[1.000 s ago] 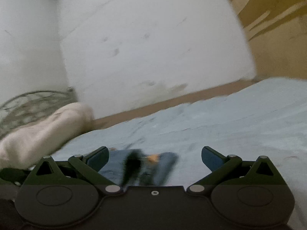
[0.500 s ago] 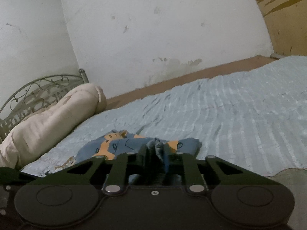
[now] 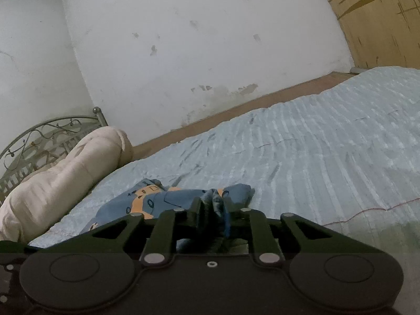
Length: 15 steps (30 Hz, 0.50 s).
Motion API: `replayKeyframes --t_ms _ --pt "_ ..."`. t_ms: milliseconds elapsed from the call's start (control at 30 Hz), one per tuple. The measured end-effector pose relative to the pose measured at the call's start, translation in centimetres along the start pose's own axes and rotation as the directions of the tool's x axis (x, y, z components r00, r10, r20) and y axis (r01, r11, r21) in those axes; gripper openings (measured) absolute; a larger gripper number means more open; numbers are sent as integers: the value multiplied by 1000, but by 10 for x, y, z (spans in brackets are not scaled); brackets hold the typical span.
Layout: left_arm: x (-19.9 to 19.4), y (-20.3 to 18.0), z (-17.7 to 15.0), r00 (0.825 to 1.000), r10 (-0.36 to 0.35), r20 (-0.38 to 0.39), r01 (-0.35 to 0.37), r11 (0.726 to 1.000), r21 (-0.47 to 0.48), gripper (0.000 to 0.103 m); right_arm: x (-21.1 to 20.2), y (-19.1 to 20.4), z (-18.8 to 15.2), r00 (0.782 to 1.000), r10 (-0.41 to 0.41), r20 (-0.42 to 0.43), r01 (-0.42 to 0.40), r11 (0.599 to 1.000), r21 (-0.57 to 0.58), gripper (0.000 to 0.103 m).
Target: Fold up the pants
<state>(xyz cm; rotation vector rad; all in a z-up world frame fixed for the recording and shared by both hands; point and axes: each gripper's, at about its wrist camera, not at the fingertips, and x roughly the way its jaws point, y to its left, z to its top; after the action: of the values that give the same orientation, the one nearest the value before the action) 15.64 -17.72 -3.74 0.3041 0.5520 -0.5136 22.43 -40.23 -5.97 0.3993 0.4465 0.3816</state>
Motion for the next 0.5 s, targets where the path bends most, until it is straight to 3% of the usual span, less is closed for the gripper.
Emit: replayKeyframes --t_ms 100,200,267,367,500 --pt "-11 8 4 999 46 18 -46 999 -30 76 0 -2 -3 1000 -5 12 4 1000 9 32" --pt "-22 22 10 995 89 32 -86 992 -92 94 -4 -4 -4 999 -6 44 5 1000 25 58" --pt "-36 36 14 989 142 50 -135 983 -128 99 -10 -3 -4 997 -12 76 10 1000 27 79" --pt "-53 62 21 973 228 42 -218 960 -176 102 -17 6 -4 992 -71 101 70 998 7 99" --pt "-64 110 28 952 305 -20 -297 907 -297 102 -22 30 -1 978 -165 123 173 983 -55 102"
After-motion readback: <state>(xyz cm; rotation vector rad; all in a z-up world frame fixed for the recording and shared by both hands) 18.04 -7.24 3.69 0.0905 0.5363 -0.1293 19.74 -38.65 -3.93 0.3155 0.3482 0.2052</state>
